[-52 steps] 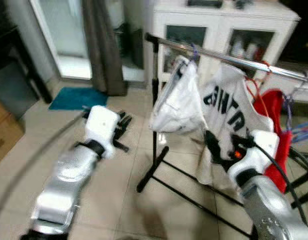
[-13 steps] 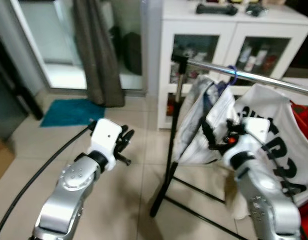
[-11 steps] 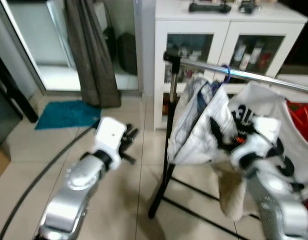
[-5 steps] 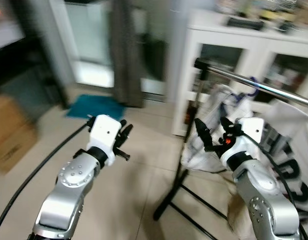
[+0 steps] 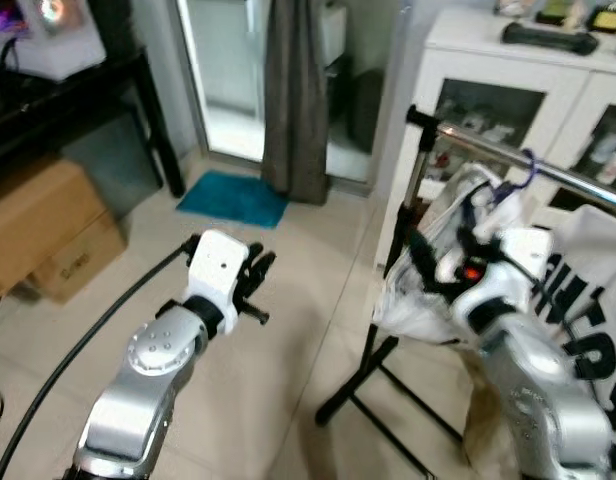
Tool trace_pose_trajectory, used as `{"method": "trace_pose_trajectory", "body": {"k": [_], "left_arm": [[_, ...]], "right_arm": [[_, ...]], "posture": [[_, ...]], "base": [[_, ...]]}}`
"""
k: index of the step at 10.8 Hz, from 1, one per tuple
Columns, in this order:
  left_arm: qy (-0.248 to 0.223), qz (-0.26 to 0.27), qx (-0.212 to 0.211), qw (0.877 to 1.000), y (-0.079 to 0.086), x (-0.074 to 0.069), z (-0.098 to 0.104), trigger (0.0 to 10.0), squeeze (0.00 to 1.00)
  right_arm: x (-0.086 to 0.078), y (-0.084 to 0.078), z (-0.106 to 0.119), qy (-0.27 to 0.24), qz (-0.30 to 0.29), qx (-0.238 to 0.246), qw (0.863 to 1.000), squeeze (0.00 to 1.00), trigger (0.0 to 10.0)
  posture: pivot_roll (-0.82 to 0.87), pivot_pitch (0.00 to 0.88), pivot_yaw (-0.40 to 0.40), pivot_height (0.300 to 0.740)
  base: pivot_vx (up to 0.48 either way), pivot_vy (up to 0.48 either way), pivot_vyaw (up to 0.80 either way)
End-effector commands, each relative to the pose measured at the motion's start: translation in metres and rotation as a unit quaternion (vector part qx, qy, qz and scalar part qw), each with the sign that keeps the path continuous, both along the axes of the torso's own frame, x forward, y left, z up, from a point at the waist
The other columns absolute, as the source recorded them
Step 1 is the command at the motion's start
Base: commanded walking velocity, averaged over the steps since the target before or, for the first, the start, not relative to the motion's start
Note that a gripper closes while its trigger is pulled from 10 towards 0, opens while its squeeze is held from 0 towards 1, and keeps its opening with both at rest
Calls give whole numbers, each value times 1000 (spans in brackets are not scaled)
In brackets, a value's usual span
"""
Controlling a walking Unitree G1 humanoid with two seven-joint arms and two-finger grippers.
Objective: Hang hanger
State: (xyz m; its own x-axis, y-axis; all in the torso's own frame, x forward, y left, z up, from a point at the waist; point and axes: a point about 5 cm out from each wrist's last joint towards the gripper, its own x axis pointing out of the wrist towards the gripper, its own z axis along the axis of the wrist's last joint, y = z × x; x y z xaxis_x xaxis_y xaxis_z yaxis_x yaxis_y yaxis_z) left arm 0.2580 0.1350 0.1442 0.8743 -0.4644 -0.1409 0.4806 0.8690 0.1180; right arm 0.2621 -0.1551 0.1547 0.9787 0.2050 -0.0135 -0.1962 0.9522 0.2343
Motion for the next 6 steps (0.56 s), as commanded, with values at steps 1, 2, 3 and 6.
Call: {"method": "trace_pose_trajectory", "body": {"k": [1,2,3,6], "left_arm": [[1,-27,-11,1000,-1,-1,5,10000,1000],[2,-39,-5,999,-1,-1,5,10000,1000],[5,-54,5,998,-1,-1,5,10000,1000],[5,-70,14,997,-2,1,7,10000,1000]], "right_arm": [[5,-3,9,-4,-25,-26,999,1000,10000],[8,-5,13,-12,-31,-33,999,1000,10000],[11,-10,21,-22,-47,-54,997,1000,10000],[18,-37,25,5,-128,-144,981,1000,10000]], "posture": [[85,0,-24,740],[87,0,-28,740],[87,0,-33,740],[77,0,-40,740]], "base": [[0,0,0],[0,0,0],[0,0,0],[0,0,0]]}}
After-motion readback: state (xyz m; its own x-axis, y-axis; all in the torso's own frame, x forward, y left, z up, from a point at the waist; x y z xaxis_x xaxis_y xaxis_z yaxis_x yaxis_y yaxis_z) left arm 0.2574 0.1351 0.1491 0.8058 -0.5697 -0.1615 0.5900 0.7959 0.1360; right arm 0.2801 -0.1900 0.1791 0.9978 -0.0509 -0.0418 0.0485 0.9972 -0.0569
